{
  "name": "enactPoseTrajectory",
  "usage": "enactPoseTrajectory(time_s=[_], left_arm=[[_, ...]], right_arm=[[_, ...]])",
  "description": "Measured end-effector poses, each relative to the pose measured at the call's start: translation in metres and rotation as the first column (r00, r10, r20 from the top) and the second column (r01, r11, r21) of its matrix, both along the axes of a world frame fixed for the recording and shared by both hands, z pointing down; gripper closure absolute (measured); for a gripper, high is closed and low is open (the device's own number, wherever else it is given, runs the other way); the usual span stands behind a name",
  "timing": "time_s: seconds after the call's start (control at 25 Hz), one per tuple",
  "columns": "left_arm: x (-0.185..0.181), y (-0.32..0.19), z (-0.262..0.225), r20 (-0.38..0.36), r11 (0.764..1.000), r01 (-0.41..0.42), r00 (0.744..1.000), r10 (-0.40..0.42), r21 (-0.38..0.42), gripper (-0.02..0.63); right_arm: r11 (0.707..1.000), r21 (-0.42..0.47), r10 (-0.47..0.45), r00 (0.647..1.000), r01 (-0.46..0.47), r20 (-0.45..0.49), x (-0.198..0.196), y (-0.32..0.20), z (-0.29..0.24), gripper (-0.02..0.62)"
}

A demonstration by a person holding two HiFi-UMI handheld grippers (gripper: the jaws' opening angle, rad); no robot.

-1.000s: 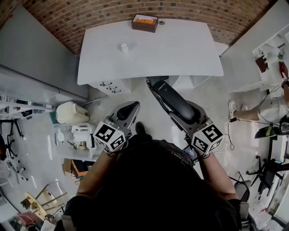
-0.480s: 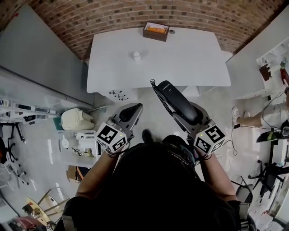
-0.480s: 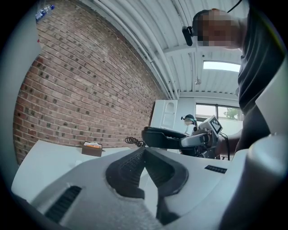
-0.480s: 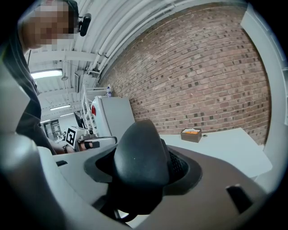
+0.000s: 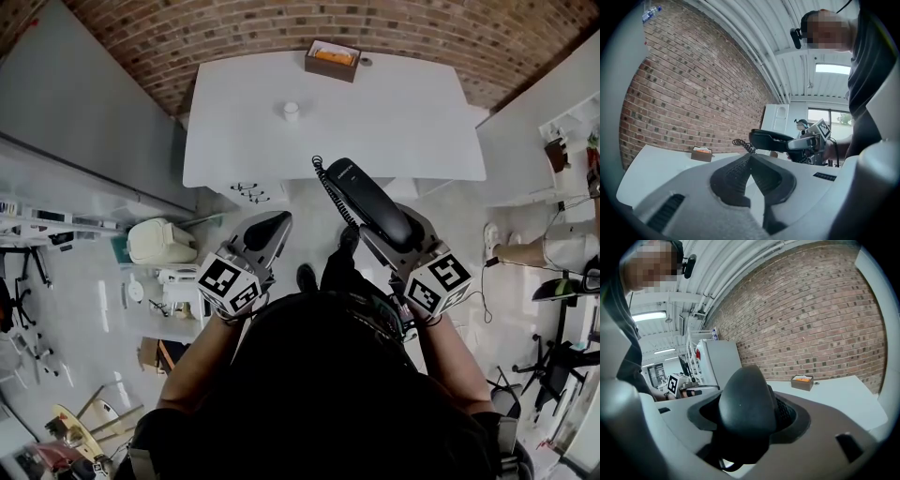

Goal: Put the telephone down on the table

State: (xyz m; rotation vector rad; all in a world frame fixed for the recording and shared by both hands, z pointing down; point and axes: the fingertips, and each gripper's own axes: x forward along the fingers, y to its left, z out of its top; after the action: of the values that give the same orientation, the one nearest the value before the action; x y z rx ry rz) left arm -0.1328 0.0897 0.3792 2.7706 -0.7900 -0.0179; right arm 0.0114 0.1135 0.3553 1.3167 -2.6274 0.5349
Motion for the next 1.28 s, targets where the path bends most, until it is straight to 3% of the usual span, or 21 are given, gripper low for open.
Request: enactPoseTrajectory(time_s=[0.64, 1.28], left_arm=[[0.018, -0.040, 0.014, 0.047, 0.999, 0.034, 0.998, -0.032, -0.036, 0.600], [0.140, -0.157, 0.017, 0.068, 0.998, 0.032, 0.997, -0.028, -0.050, 0.600]], right_arm=[[0.999, -0.012, -0.037, 0.999, 0.038, 0.014, 0.024, -0.059, 0.007, 0.319], [0.997, -0.021, -0.080, 0.996, 0.081, 0.030, 0.132, -0.183, 0.009, 0.319]])
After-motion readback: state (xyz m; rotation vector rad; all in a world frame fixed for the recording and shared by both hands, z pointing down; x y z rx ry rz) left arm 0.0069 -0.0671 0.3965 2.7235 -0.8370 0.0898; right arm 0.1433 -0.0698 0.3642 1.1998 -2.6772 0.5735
